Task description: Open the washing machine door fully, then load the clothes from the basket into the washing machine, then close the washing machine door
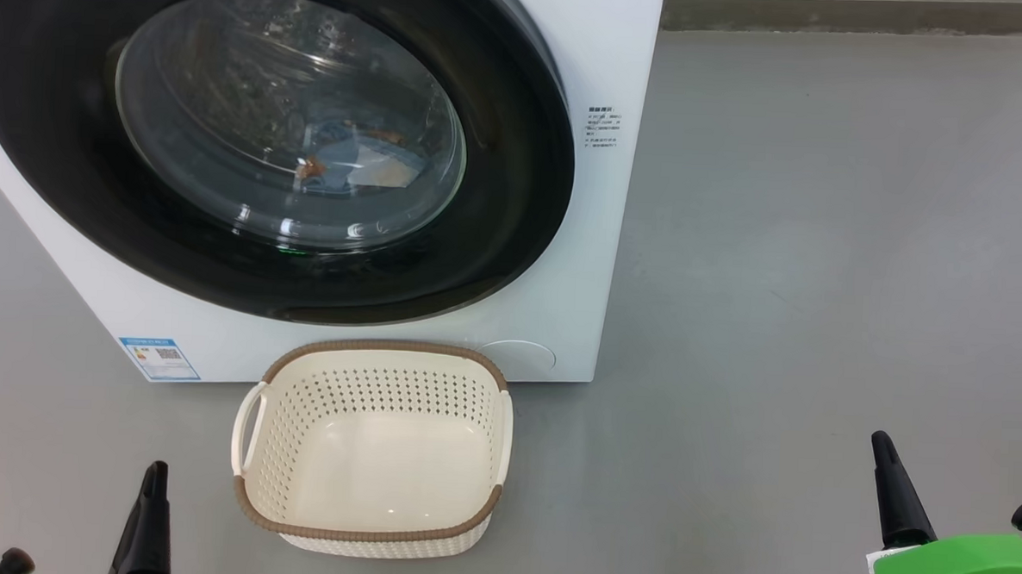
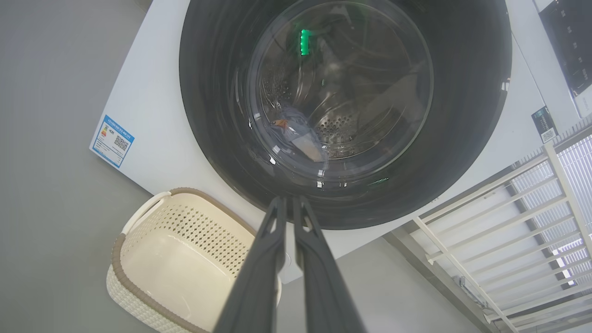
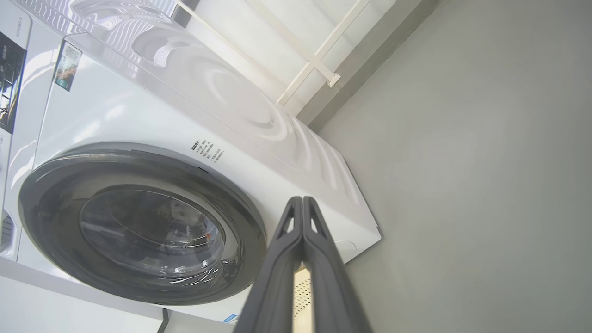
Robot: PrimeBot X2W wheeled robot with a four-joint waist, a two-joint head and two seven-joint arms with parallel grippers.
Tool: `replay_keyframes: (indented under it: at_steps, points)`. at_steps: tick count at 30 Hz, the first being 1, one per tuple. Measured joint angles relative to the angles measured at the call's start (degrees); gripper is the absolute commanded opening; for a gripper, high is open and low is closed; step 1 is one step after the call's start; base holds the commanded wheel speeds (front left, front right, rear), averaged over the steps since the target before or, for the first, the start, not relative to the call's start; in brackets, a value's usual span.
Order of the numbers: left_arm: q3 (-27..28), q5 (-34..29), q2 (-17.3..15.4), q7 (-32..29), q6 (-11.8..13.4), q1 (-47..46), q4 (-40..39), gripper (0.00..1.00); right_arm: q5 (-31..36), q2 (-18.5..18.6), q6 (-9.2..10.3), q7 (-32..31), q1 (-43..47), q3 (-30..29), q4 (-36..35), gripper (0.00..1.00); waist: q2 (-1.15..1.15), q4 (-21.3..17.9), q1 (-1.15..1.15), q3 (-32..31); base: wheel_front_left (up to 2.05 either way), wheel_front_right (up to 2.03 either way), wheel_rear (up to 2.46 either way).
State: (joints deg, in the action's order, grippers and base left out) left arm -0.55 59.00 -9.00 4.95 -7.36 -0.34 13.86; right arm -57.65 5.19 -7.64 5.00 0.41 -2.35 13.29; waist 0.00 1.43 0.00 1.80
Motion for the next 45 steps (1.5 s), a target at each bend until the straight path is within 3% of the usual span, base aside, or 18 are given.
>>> replay_keyframes:
  at_steps: [45]
  points:
    - [3.25, 22.41, 4.56, -7.49, 0.00, -2.10, 0.75, 0.00, -23.77, -1.51, 0.16, -7.23, -2.61, -3.20, 1.40, 0.00, 0.00, -0.99, 0.00, -1.13, 0.00, 0.00, 0.00]
